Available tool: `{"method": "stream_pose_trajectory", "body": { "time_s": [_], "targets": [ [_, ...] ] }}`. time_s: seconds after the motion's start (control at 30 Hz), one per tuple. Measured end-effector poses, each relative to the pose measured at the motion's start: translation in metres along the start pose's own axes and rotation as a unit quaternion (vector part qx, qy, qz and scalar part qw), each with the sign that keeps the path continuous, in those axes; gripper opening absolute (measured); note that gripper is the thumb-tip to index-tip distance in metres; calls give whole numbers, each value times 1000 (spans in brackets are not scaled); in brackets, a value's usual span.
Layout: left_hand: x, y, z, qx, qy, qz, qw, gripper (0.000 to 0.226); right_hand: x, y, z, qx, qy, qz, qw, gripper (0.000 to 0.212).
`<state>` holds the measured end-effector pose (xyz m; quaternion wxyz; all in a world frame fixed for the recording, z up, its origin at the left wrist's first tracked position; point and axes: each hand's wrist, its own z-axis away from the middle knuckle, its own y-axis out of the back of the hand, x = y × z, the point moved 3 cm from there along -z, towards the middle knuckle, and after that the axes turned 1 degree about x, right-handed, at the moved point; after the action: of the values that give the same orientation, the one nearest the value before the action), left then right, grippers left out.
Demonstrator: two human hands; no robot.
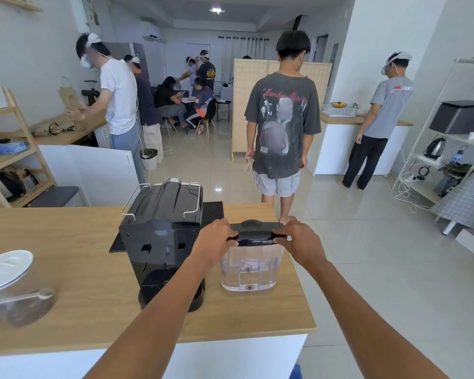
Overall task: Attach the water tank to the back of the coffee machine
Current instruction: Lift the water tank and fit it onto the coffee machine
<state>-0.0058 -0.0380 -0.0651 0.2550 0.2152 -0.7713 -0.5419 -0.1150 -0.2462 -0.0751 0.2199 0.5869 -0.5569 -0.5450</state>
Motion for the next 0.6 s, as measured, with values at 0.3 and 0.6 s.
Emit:
{"method": "stream_pose_trajectory", "body": {
  "time_s": [0.3,0.6],
  "targets": [
    [-4,-13,9,33,72,89,993,35,1,-4,5,15,-10,-6,1000,27],
    [-3,-55,37,-24,143,258,955,78,29,-47,34,-26,-60,-105,992,65]
  ]
}}
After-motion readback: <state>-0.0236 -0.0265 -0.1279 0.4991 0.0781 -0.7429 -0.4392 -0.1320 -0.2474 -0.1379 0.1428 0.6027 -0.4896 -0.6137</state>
